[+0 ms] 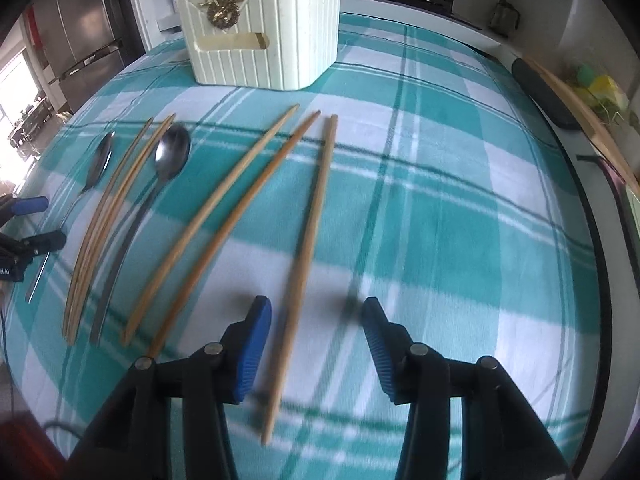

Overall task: Organize utensils
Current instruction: 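Grasp the silver spoon with the left gripper while the right gripper grasps a wooden chopstick, then lift the spoon and chopstick and carry both over the cream holder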

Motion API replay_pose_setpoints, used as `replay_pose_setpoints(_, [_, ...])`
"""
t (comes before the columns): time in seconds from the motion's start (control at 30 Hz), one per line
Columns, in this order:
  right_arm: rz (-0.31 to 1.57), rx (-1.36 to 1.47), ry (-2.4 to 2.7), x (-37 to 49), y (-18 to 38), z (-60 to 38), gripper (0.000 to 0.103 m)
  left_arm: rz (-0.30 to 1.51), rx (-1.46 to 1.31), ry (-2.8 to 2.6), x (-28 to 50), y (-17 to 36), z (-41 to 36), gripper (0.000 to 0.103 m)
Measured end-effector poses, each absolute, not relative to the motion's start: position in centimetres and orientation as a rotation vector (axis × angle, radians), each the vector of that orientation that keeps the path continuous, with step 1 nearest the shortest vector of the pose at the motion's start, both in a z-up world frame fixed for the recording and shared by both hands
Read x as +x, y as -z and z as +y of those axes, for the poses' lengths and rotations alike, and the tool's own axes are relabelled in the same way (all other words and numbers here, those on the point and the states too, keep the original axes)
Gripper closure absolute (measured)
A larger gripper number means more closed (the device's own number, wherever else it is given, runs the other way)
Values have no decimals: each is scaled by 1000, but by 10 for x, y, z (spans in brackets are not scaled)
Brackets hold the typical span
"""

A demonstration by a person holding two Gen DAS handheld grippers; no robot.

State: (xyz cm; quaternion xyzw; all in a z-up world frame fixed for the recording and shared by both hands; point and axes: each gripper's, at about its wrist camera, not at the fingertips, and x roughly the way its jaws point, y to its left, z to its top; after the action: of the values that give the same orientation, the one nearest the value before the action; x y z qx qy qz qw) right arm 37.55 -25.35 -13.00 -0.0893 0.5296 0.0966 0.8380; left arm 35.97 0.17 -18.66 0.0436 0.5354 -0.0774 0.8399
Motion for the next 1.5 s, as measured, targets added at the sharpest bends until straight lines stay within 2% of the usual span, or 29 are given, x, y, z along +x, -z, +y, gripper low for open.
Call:
replay_pose_setpoints(0.2, [1125, -196, -209, 419, 131, -245, 63, 1118, 97, 139, 390, 184, -9, 6])
replay_pose_setpoints(0.37, [1135, -189, -203, 456, 132, -237, 64, 1117, 89, 152, 406, 180, -15, 20])
replay_pose_setpoints(0.4, [1135, -179, -200, 465, 133, -236, 64, 1116, 88, 157, 407, 180, -16, 27])
replay_pose_setpoints(0.43, [1135, -162, -195, 473, 133, -236, 67, 1110, 92, 167, 410, 178, -18, 35])
replay_pose_setpoints(0.47, [1133, -149, -188, 480, 132, -236, 72, 1107, 93, 172, 411, 177, -19, 38])
replay_pose_setpoints(0.5, [1132, -142, -183, 485, 132, -236, 87, 1101, 93, 185, 412, 176, -19, 49])
replay_pose_setpoints(0.53, [1132, -134, -182, 490, 132, -237, 96, 1092, 96, 188, 413, 175, -18, 61])
replay_pose_setpoints(0.67, [1110, -63, -184, 490, 127, -246, 96, 1065, 67, 223, 417, 174, -11, 61])
replay_pose_setpoints(0.8, [1010, -8, -210, 465, 96, -257, 96, 1000, 28, 253, 405, 160, -4, 61])
replay_pose_setpoints(1.17, [725, -15, -287, 350, -4, -267, 96, 729, -47, 314, 326, 73, 16, 61])
replay_pose_setpoints(1.5, [602, -28, -261, 290, -37, -267, 96, 618, -97, 328, 291, 41, 28, 62])
